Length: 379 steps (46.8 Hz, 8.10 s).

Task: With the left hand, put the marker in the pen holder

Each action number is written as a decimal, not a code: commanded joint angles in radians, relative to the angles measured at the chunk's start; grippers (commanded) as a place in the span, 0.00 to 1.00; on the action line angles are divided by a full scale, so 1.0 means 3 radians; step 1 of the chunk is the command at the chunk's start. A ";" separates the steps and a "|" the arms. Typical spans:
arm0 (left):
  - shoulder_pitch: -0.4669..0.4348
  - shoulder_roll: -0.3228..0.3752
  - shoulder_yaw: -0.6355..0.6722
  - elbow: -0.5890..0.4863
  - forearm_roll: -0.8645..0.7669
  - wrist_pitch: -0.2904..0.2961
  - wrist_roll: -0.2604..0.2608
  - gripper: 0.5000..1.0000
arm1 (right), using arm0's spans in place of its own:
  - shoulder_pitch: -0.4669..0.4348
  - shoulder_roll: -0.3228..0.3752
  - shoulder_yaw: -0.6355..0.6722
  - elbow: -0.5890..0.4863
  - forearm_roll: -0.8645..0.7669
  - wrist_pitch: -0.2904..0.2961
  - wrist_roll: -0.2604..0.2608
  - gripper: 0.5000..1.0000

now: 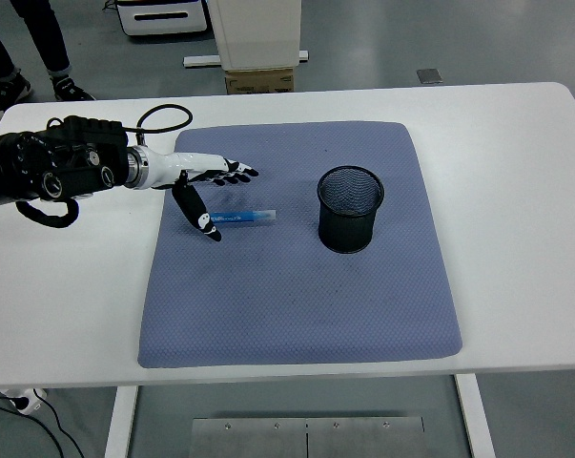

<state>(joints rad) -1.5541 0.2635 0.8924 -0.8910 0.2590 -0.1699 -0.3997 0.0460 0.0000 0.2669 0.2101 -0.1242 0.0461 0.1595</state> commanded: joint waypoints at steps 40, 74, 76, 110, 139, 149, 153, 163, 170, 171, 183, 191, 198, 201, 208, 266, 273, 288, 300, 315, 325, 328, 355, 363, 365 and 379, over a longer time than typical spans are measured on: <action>-0.0163 -0.0285 -0.0336 -0.0026 0.0579 -0.0313 0.0698 1.00 | 0.0000 0.0000 0.0000 0.0000 0.0000 0.0000 0.0000 1.00; -0.0178 -0.0393 -0.0341 -0.0016 0.0957 -0.0318 0.0826 0.55 | 0.0000 0.0000 0.0000 0.0000 0.0000 0.0000 0.0000 1.00; -0.0178 -0.0393 -0.0341 -0.0016 0.0957 -0.0318 0.0847 0.50 | 0.0000 0.0000 0.0000 0.0000 0.0000 0.0000 0.0000 1.00; -0.0143 -0.0434 -0.0336 -0.0016 0.0957 -0.0318 0.0842 0.23 | 0.0000 0.0000 0.0000 0.0000 0.0000 0.0000 0.0000 1.00; -0.0138 -0.0434 -0.0336 -0.0016 0.0957 -0.0318 0.0847 0.02 | 0.0000 0.0000 0.0000 0.0000 0.0000 0.0000 0.0000 1.00; -0.0143 -0.0418 -0.0341 0.0004 0.0952 -0.0318 0.0836 0.00 | 0.0000 0.0000 0.0000 0.0000 0.0000 0.0000 0.0000 1.00; -0.0148 -0.0413 -0.0346 0.0020 0.0947 -0.0318 0.0821 0.00 | 0.0000 0.0000 0.0000 0.0000 0.0000 0.0000 0.0000 1.00; -0.0168 -0.0403 -0.0408 0.0071 0.0911 -0.0318 0.0816 0.00 | 0.0000 0.0000 0.0000 0.0000 0.0000 0.0000 0.0000 1.00; -0.0168 -0.0403 -0.0413 0.0096 0.0906 -0.0313 0.0806 0.00 | 0.0000 0.0000 0.0000 0.0000 0.0000 0.0000 0.0000 1.00; -0.0168 -0.0403 -0.0413 0.0096 0.0906 -0.0313 0.0806 0.00 | 0.0000 0.0000 0.0000 0.0000 0.0000 0.0000 0.0000 1.00; -0.0168 -0.0398 -0.0443 0.0143 0.0896 -0.0303 0.0790 0.00 | 0.0000 0.0000 0.0000 0.0000 0.0000 0.0000 0.0000 1.00; -0.0168 -0.0393 -0.0510 0.0148 0.0870 -0.0277 0.0790 0.02 | 0.0000 0.0000 0.0000 0.0000 0.0000 0.0000 0.0000 1.00; -0.0168 -0.0393 -0.0525 0.0148 0.0865 -0.0267 0.0790 0.02 | 0.0000 0.0000 0.0000 0.0000 0.0000 0.0000 0.0000 1.00; -0.0168 -0.0393 -0.0530 0.0158 0.0865 -0.0267 0.0790 0.02 | 0.0000 0.0000 0.0000 0.0000 0.0000 0.0000 0.0000 1.00; -0.0168 -0.0393 -0.0530 0.0158 0.0870 -0.0267 0.0790 0.02 | 0.0000 0.0000 0.0000 0.0000 0.0000 0.0000 0.0000 1.00; -0.0393 -0.0229 -0.0474 -0.0384 0.0947 -0.0543 0.0683 0.34 | 0.0000 0.0000 0.0000 0.0000 0.0000 0.0000 0.0000 1.00; -0.0444 -0.0173 -0.0428 -0.0558 0.0957 -0.0538 0.0688 0.33 | 0.0000 0.0000 0.0000 0.0000 0.0000 0.0000 0.0000 1.00; -0.0633 -0.0030 -0.0336 -0.0931 0.1213 -0.0431 0.0698 0.26 | 0.0000 0.0000 0.0000 0.0000 0.0000 0.0000 0.0000 1.00; -0.0680 0.0027 -0.0265 -0.1187 0.1438 -0.0007 0.0770 0.27 | 0.0000 0.0000 0.0000 0.0000 0.0000 0.0000 0.0000 1.00; -0.0864 0.0129 -0.0101 -0.1693 0.1448 0.0576 0.0974 0.30 | 0.0000 0.0000 0.0000 0.0000 0.0000 0.0000 0.0000 1.00; -0.0904 0.0119 0.0114 -0.2015 0.1453 0.1021 0.1077 0.34 | 0.0000 0.0000 0.0000 0.0000 0.0000 0.0000 0.0000 1.00; -0.0920 0.0134 0.0134 -0.2066 0.1448 0.1037 0.1082 0.35 | 0.0000 0.0000 0.0000 0.0000 0.0000 0.0000 0.0000 1.00; -0.0920 0.0083 0.0293 -0.2138 0.1453 0.1456 0.1128 0.51 | 0.0000 0.0000 0.0000 0.0000 0.0000 0.0000 0.0000 1.00; -0.0889 0.0037 0.0293 -0.2143 0.1448 0.1456 0.1123 0.61 | 0.0000 0.0000 0.0000 0.0000 0.0000 0.0000 0.0000 1.00; -0.0889 0.0037 0.0293 -0.2143 0.1453 0.1451 0.1123 0.61 | 0.0000 0.0000 0.0000 0.0000 0.0000 0.0000 0.0000 1.00; -0.0853 -0.0024 0.0293 -0.2138 0.1453 0.1456 0.1128 0.48 | 0.0000 0.0000 0.0000 0.0000 0.0000 0.0000 0.0000 1.00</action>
<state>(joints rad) -1.8153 0.2588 0.9802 -1.5329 0.6937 0.2670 -0.0615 0.0460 0.0000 0.2669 0.2102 -0.1242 0.0460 0.1595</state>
